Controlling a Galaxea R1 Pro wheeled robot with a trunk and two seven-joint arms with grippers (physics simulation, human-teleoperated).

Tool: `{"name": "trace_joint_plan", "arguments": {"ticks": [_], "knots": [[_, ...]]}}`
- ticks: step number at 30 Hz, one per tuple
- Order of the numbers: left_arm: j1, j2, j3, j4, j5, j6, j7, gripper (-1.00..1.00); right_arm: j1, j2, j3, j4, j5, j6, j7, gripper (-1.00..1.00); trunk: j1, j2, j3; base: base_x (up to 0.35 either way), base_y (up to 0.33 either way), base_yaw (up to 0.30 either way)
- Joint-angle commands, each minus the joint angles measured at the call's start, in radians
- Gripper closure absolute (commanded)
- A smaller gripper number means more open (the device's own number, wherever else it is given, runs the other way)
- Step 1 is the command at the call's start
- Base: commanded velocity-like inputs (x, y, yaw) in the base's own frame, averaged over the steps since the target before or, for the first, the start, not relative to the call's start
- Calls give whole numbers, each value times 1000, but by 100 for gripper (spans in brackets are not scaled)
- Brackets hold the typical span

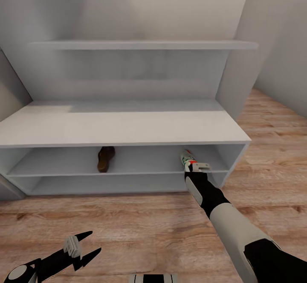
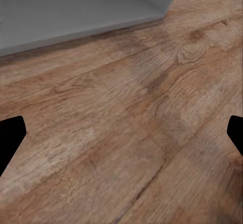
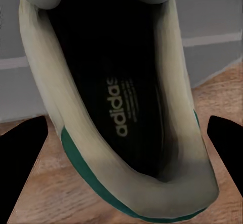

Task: Pick up the two gym shoes and the two sandals from the corridor floor and place them onto the hallstand (shoe rack) in the corridor, making sure they are on the rack and not on the floor. Arrange them so the two gym shoes are next to each other and the two sandals are next to each other.

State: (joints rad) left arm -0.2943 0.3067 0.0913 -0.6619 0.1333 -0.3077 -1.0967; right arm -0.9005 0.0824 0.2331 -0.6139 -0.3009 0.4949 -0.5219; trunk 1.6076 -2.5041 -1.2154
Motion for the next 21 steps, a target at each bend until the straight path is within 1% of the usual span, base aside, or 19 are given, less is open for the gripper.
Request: {"name": "trace_joint_plan", "arguments": {"ticks": [1, 8, 15, 21], "knots": [[0, 0, 1, 1, 2, -5, -4, -100, 0, -1, 6, 0, -29, 2, -9, 100, 1, 0, -1, 272, 0, 0], [0, 0, 1, 1, 2, -5, -4, -100, 0, -1, 6, 2, -29, 2, -9, 100, 1, 0, -1, 288, 0, 0], [0, 0, 1, 1, 2, -6, -5, -100, 0, -1, 6, 1, -29, 2, -9, 100, 1, 0, -1, 83, 0, 0], [0, -1, 1, 1, 2, -5, -5, -100, 0, -1, 6, 2, -29, 2, -9, 100, 1, 0, -1, 202, 0, 0]]}}
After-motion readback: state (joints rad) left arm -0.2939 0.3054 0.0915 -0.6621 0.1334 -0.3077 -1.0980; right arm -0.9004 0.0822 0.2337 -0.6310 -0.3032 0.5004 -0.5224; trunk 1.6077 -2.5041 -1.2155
